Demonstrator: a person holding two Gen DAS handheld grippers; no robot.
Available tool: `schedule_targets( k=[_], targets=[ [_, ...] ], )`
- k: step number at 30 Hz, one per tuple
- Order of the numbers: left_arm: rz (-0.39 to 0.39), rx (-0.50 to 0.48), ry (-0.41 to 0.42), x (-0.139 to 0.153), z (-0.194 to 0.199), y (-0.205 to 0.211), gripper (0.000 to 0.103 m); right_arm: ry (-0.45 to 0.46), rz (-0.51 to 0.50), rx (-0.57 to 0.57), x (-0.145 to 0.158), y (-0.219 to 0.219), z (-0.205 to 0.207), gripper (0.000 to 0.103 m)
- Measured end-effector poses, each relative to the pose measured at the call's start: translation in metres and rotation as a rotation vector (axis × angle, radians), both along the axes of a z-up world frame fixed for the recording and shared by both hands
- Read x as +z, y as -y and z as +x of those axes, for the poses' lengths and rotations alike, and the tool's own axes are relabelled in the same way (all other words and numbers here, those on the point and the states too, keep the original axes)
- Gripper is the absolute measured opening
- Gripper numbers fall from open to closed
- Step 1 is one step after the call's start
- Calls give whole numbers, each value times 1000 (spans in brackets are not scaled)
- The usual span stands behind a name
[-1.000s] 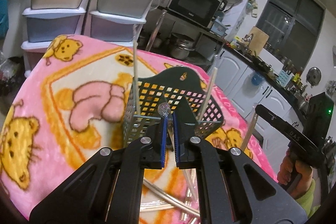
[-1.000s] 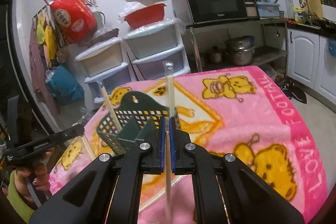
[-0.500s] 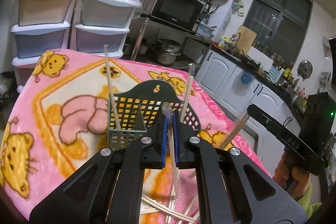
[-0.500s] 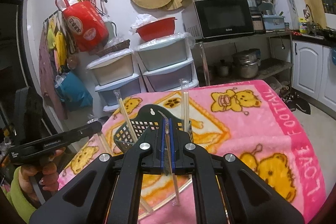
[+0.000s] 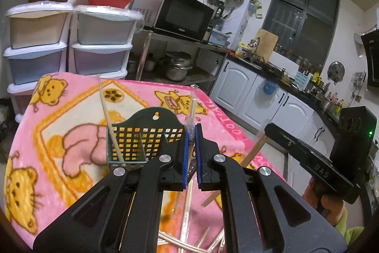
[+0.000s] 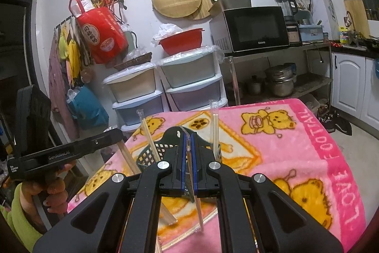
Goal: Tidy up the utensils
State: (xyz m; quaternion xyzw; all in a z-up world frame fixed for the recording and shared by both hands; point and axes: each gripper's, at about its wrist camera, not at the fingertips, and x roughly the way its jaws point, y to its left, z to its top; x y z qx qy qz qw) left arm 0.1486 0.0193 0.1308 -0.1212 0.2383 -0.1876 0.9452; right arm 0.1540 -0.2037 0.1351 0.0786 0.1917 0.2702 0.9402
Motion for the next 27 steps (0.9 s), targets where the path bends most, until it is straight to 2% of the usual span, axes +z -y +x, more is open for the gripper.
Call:
schedule_targets(
  k=[10, 27],
  targets=[
    [7, -24, 58, 24, -4, 7, 3, 35, 14, 9, 12, -2, -5, 4],
    [29, -28, 163, 68, -6, 10, 3, 141, 9, 37, 53, -14, -9, 4]
  ],
)
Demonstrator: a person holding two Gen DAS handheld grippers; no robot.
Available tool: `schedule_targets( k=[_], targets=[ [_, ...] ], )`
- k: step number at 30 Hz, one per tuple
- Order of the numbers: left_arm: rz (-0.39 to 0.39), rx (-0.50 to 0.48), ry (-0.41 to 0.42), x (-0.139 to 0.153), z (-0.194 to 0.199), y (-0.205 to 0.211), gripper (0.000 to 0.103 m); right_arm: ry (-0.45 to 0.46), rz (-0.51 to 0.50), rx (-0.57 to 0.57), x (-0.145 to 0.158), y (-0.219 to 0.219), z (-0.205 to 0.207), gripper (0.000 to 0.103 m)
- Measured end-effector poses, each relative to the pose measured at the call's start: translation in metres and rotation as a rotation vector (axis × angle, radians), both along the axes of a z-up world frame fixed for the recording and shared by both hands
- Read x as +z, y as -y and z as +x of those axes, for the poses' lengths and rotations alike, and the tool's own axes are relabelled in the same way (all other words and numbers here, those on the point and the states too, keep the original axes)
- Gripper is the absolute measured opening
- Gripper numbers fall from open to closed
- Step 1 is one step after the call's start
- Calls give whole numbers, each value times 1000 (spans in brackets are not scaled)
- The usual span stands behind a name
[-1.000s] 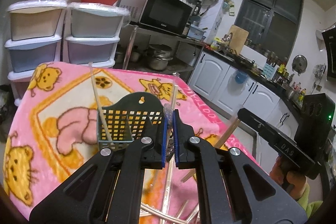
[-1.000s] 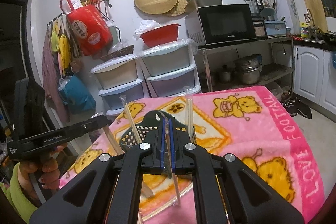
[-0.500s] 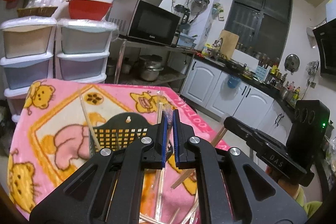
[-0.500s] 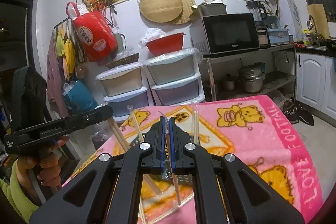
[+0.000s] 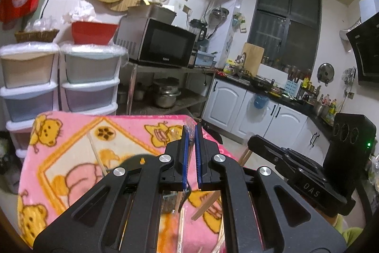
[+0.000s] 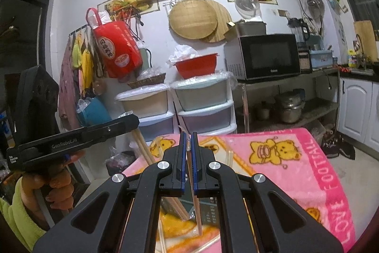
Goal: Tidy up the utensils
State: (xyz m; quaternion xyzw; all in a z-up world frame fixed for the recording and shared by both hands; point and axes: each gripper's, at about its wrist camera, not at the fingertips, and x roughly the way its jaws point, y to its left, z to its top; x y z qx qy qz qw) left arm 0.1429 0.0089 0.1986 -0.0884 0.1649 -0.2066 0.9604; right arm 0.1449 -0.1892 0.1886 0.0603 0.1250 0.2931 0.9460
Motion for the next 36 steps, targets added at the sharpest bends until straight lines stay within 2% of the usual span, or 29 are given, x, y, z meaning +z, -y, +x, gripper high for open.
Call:
schedule_targets(
  k=[18, 24, 36],
  targets=[
    [5, 59, 92, 39, 16, -15, 3, 106, -4, 1, 46, -13, 18, 4],
    [4, 93, 84, 34, 28, -20, 3, 101, 6, -4, 52, -16, 29, 4],
    [-21, 112, 24, 6, 52, -28, 3, 87, 19, -14, 54, -25, 57, 4]
  ],
)
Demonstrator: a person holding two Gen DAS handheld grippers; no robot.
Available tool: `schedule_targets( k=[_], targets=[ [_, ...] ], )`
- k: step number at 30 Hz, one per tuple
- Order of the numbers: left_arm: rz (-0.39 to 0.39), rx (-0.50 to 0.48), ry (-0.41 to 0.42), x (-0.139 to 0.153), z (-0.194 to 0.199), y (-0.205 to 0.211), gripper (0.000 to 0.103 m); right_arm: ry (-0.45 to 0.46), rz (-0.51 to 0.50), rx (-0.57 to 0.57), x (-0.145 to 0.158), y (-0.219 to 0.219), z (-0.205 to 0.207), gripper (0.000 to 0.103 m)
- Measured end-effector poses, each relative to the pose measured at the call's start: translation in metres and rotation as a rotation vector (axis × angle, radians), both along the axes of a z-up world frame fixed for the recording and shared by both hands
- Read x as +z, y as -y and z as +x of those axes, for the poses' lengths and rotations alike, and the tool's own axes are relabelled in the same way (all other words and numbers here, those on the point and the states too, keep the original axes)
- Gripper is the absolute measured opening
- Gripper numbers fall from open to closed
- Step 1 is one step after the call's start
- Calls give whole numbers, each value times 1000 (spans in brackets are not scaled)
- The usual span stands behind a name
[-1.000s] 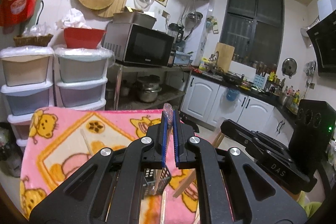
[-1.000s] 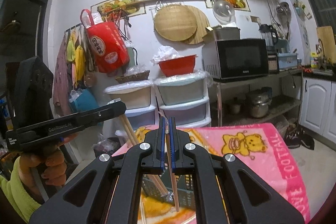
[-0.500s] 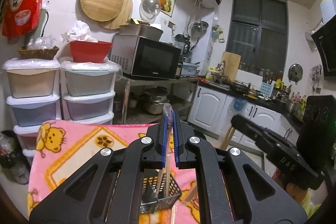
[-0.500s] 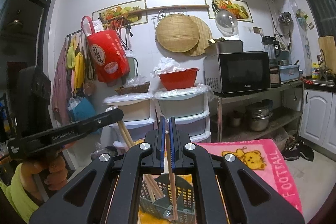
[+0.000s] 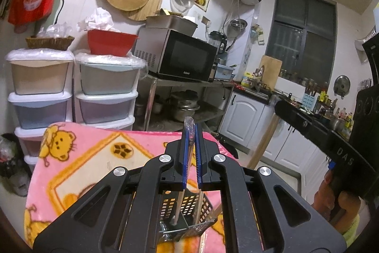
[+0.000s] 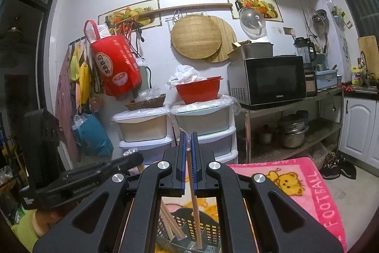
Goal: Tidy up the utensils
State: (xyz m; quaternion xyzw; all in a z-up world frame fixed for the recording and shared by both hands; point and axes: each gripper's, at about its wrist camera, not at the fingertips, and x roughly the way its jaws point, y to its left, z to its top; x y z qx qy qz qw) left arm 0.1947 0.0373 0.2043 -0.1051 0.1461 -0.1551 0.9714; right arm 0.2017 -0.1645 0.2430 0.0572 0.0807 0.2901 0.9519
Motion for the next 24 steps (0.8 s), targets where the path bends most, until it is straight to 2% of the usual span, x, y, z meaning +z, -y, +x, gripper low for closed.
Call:
schedule_targets(
  k=[10, 15, 24],
  targets=[
    [-15, 4, -14, -24, 12, 3, 3, -18, 29, -19, -14, -4, 19, 4],
    [-46, -7, -48, -39, 18, 5, 3, -25, 36, -25, -23, -4, 25, 4],
    [-34, 4, -61, -58, 20, 9, 3, -35, 30, -40, -38, -5, 31, 4]
  ],
)
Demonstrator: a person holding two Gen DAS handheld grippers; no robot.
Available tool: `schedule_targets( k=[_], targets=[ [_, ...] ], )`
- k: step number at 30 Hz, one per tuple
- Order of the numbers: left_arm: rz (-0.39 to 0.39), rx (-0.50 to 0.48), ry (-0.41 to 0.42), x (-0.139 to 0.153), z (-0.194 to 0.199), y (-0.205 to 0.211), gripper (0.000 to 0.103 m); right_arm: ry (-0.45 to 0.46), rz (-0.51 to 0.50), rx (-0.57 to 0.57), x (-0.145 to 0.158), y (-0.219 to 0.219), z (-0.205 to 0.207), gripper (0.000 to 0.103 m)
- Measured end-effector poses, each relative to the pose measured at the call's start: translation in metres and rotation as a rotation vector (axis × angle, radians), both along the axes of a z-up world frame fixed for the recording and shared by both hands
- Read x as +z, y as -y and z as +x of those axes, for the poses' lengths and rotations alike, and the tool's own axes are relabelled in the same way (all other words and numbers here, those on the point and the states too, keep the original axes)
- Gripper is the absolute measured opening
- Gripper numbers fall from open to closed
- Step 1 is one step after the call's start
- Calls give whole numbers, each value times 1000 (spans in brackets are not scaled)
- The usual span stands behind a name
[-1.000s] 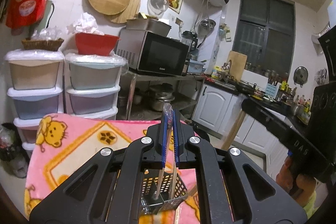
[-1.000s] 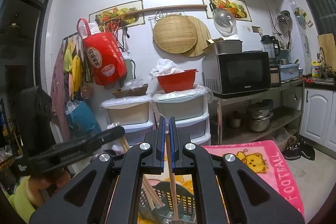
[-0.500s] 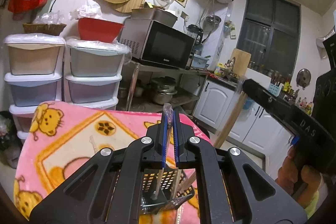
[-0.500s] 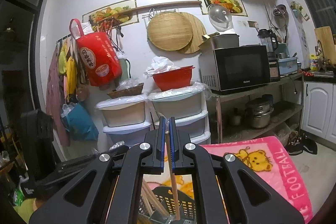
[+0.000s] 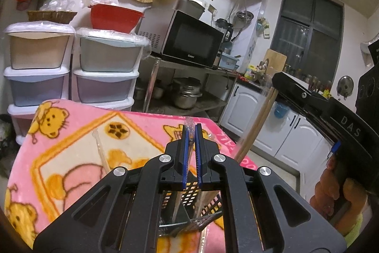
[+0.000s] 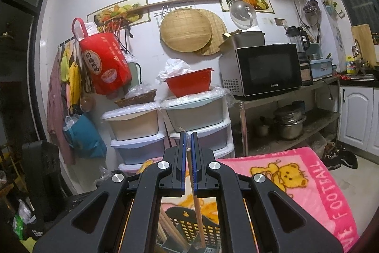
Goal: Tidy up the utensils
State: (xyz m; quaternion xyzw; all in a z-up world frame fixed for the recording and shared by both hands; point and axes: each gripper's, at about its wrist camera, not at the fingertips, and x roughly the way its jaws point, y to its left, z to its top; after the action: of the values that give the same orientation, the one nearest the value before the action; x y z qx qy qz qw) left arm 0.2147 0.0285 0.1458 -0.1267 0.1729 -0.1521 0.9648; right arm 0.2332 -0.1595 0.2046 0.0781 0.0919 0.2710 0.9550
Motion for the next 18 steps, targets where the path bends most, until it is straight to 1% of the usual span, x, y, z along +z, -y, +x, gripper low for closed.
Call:
schedule_targets(
  k=[6, 10, 18],
  targets=[
    [-9, 13, -6, -10, 2, -3, 3, -8, -1, -7, -13, -1, 4, 4],
    [0, 18, -11, -15, 3, -1, 3, -17, 2, -12, -25, -2, 8, 4],
    [16, 38, -23, -26, 5, -1, 3, -2, 1, -13, -43, -2, 10, 4]
  ],
)
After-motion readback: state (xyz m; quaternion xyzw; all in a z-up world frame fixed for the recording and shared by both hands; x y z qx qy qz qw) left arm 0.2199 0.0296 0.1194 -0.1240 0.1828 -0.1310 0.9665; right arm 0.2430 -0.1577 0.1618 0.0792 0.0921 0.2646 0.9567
